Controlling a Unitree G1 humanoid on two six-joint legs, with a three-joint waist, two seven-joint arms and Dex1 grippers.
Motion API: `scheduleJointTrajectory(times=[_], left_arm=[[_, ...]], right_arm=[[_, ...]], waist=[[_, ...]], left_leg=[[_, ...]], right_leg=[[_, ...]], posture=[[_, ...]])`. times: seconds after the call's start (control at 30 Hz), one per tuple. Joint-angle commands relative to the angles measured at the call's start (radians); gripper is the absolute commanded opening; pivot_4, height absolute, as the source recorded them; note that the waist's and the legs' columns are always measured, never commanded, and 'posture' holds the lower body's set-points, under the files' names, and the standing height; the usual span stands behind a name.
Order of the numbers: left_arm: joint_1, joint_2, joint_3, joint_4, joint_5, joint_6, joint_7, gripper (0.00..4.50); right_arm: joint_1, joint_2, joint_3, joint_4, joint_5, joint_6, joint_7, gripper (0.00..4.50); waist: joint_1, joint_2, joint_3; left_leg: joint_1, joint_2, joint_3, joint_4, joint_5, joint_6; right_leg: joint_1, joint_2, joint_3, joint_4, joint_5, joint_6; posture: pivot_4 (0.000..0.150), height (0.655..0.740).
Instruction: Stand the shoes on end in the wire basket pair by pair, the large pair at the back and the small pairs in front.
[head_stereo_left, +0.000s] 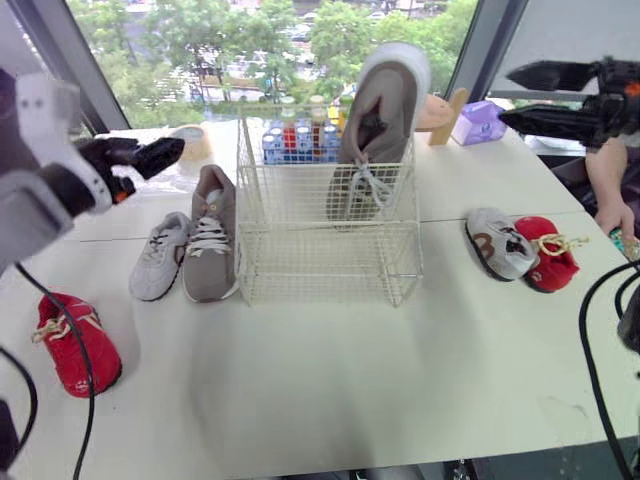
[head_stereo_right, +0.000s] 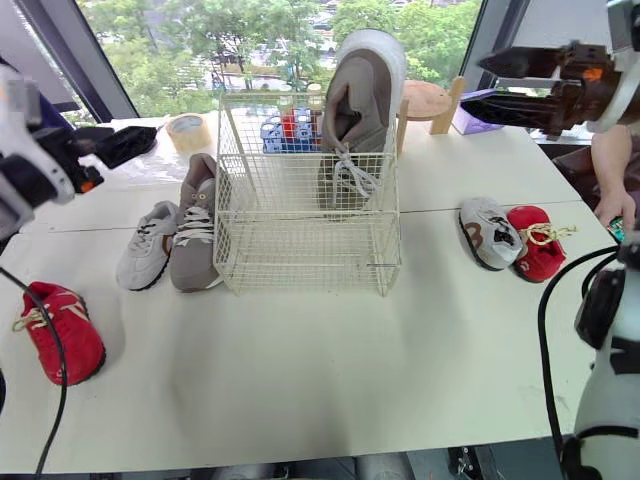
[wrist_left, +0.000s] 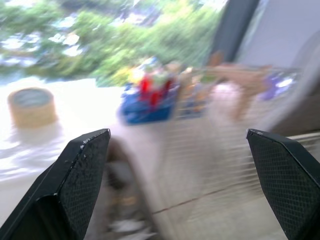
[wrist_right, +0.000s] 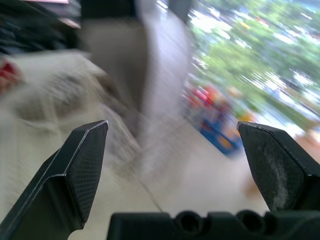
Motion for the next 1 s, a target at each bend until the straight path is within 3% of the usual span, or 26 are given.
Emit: scheduleJointTrajectory(times=[0.03,0.13,0.23,0.43,0.7,0.8,1.0], left_arm=[[-0.243,-0.027,-0.178,0.282,0.217,0.188,-0.042,4.50],[-0.435,-0.093,-0.312,0.530,0.417,0.210,-0.173,4.50],[-0.593,-0.192,-0.440,0.797,0.630,0.098,-0.346,4.50],[-0.747,-0.344,-0.487,1.165,0.898,-0.113,-0.586,4.50],[-0.756,-0.508,-0.433,1.367,1.089,-0.256,-0.608,4.50],[-0.727,-0.545,-0.401,1.395,1.139,-0.271,-0.572,3.67],[-0.677,-0.589,-0.327,1.407,1.199,-0.331,-0.546,0.85]], right_arm=[[0.098,0.013,-0.020,-0.379,0.202,0.192,-0.069,4.46],[0.197,0.029,-0.013,-0.561,0.314,0.265,-0.116,4.46],[0.319,0.048,0.033,-0.689,0.334,0.252,-0.167,4.46],[0.403,0.063,0.055,-0.748,0.348,0.215,-0.282,4.46],[0.434,0.081,0.073,-0.781,0.384,0.209,-0.387,4.46],[0.442,0.086,0.069,-0.794,0.401,0.215,-0.427,4.50],[0.479,0.068,0.025,-0.840,0.465,0.257,-0.517,4.50]], waist=[[0.004,-0.001,0.000],[0.008,-0.002,0.000],[0.020,-0.005,-0.002],[0.022,-0.006,-0.001],[0.021,-0.007,-0.001],[0.024,-0.007,-0.001],[0.027,-0.007,-0.002]], left_leg=[[0.000,0.000,-0.001,0.000,0.000,0.000],[-0.001,-0.004,-0.001,0.003,0.000,0.000],[-0.002,-0.008,0.000,0.004,0.000,0.000],[-0.003,-0.009,0.002,0.005,0.000,0.000],[-0.003,-0.008,0.000,0.005,-0.001,0.002],[-0.003,-0.008,-0.001,0.005,-0.001,0.002],[-0.002,-0.008,-0.002,0.005,-0.001,0.002]], right_leg=[[0.001,0.000,-0.001,0.000,0.000,0.000],[0.002,-0.002,-0.001,0.000,0.000,0.000],[0.003,-0.003,-0.002,-0.001,-0.001,0.001],[0.002,-0.004,0.000,-0.001,-0.001,0.002],[0.002,-0.004,-0.001,-0.001,-0.001,0.003],[0.002,-0.005,-0.001,-0.001,-0.001,0.003],[0.002,-0.006,-0.001,0.000,-0.001,0.004]], posture=[[0.150,0.7400],[0.150,0.7400],[0.150,0.7400],[0.150,0.7400],[0.150,0.7400],[0.150,0.7400],[0.150,0.7400]])
